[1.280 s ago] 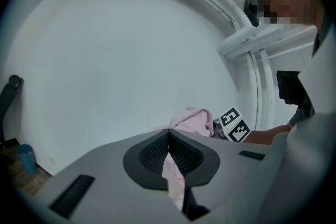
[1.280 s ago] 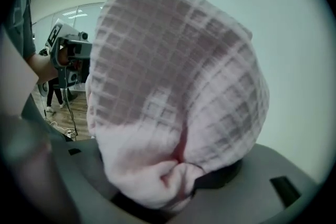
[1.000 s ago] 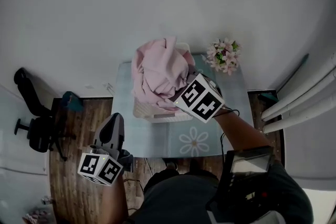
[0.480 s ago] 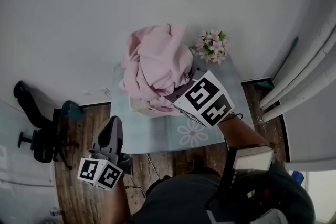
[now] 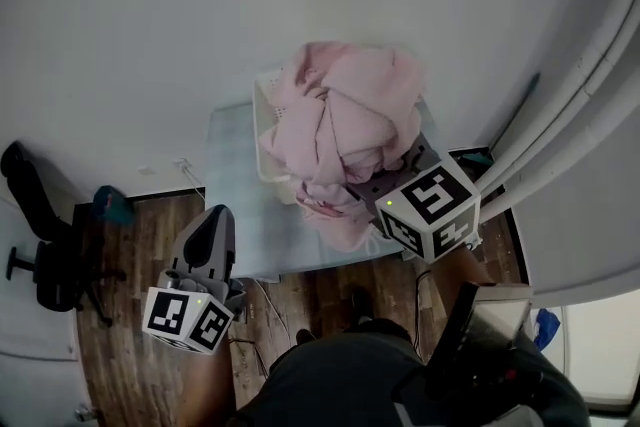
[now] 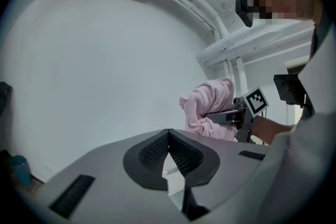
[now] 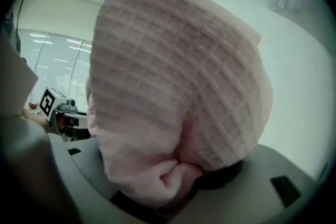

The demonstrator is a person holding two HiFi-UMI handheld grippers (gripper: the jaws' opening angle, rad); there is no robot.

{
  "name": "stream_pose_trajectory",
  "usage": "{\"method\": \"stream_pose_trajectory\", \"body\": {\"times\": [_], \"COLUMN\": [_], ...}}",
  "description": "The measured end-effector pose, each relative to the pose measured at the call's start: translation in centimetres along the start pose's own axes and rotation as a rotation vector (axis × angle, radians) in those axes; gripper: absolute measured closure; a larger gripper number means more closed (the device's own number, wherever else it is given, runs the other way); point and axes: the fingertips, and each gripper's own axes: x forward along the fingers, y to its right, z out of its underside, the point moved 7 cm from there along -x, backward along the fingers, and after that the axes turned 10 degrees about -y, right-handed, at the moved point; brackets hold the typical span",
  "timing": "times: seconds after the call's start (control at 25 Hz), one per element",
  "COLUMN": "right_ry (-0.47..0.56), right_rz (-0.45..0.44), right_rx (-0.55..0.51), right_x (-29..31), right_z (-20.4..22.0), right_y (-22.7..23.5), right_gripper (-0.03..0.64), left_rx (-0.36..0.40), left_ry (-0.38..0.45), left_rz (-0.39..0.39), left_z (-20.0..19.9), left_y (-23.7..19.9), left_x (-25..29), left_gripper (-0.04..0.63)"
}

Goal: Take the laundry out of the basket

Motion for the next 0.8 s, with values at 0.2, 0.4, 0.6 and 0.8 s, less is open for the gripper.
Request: {"method": "stream_pose_trajectory", "body": {"times": [0.2, 0.4, 0.6, 0.8], "right_ry": [-0.021, -0.023, -0.015, -0.013], "right_rz": [0.058, 0.118, 0.097, 0.087], "right_rx": [0.057, 0.056, 0.082, 0.084], "right_x": [-1.0, -3.0, -4.4, -4.2], "right_z": [1.2, 2.4, 2.7, 2.9], "right_y": [-2.7, -3.9, -4.0, -4.3], "right_gripper": [0.308, 0.308, 0.308, 0.308], "left_rx": [-0.019, -0.066, -0.033, -0.032], "left_ry": [0.038, 0.034, 0.019, 0.023], "left_rz": [0.033, 0.075, 0.055, 0.032], "left_z": [0.8, 1.9, 1.0, 0.3], "left_y": [-1.3, -0.7, 1.0, 0.7], "left_x": [-1.1, -1.2, -1.2, -0.8], "left_gripper": [0.586, 0.586, 0.586, 0.586]}}
